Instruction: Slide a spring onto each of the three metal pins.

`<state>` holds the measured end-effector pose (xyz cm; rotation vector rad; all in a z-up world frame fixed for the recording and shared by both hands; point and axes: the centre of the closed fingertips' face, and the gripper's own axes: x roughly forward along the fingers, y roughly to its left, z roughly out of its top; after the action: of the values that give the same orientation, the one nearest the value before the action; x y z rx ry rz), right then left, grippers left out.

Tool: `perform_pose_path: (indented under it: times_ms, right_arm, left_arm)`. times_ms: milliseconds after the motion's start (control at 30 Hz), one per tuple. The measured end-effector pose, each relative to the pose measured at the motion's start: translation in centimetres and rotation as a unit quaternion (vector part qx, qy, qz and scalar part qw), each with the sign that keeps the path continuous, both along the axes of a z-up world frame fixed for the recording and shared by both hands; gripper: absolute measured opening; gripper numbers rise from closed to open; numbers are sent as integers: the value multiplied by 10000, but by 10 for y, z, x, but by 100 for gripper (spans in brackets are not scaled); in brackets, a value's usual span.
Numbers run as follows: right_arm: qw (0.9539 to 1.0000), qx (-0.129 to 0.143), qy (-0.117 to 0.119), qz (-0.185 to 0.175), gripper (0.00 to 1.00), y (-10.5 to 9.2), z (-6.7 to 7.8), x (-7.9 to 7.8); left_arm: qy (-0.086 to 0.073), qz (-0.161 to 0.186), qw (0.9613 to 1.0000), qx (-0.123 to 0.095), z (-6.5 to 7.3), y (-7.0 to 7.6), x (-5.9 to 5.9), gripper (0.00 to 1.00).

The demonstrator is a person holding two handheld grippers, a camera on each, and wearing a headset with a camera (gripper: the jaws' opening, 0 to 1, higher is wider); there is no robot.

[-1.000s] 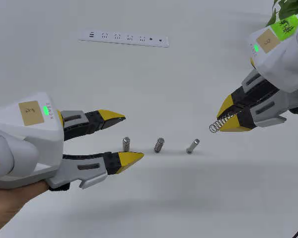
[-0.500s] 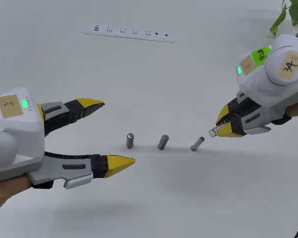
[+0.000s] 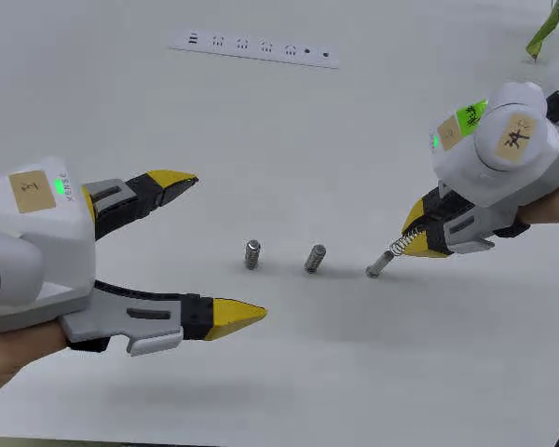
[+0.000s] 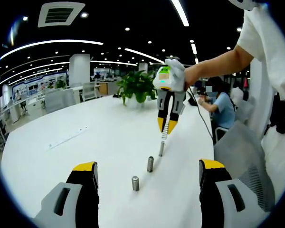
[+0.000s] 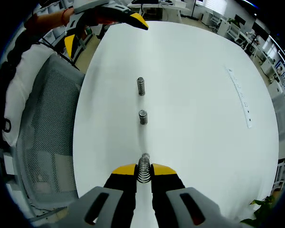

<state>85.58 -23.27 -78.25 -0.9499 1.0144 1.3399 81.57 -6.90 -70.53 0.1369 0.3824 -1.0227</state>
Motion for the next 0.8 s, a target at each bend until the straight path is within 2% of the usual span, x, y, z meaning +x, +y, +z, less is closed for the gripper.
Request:
perform_pose_path:
  times_ms: [800]
  right_arm:
    - [9998,-174,86,103,12,2,-15,2]
  left_arm:
    - [73,-57,9999,-55,-2,-6,-3,91]
